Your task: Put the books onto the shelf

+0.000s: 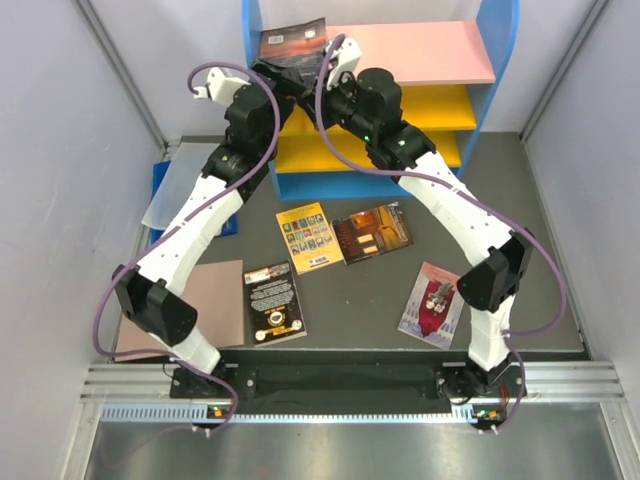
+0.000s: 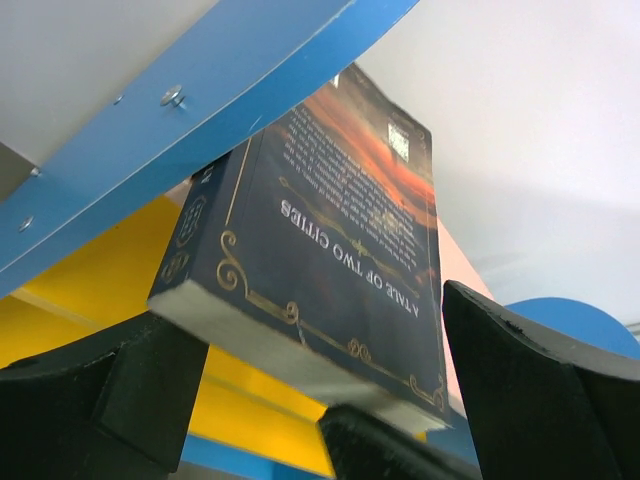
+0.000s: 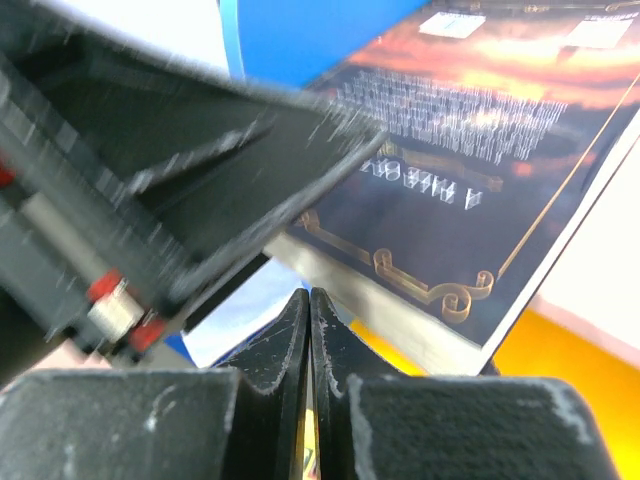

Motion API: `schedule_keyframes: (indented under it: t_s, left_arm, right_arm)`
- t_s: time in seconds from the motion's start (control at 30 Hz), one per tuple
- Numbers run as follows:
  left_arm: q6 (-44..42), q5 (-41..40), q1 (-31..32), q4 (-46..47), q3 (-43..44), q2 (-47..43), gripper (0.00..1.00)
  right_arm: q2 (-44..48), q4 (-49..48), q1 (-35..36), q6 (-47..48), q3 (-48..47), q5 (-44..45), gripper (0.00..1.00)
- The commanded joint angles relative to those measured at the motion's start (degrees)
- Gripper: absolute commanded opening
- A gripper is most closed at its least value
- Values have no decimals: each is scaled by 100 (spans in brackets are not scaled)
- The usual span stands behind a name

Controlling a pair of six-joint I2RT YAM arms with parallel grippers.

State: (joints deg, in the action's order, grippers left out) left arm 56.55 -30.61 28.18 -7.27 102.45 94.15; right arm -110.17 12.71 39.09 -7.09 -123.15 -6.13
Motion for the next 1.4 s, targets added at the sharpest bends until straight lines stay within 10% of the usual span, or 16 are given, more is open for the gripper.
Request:
schedule_keyframes:
  t_s: [0.0,0.43,0.67,0.97,1.07,1.37]
  left_arm:
    - [-101,169,3,323,-436,-633,99]
    - [93,680,336,-91,-4000,-2839,99]
    - [-908,749,556,-328,-5393,-3710,98]
    - [-735,1232,636,-1399,-5947,-3588,49]
    - [-156,1348,644,-1777,-6176,-3465,1]
    - [962,812,644,-3253,-6133,-2780,0]
  right_arm:
    - [-136,-436,-77,-38,-411,7,0]
    - [-180,-410,-95,68,-403,24,0]
    - [1048,-778,-60,-213,1569,-178,0]
    - [2658,-955,125,-906,4744,-309,0]
    - [2729,-1051,344,-1301,5387,-564,4]
    - [1640,-1552,1135,-2199,5733,-1329,44]
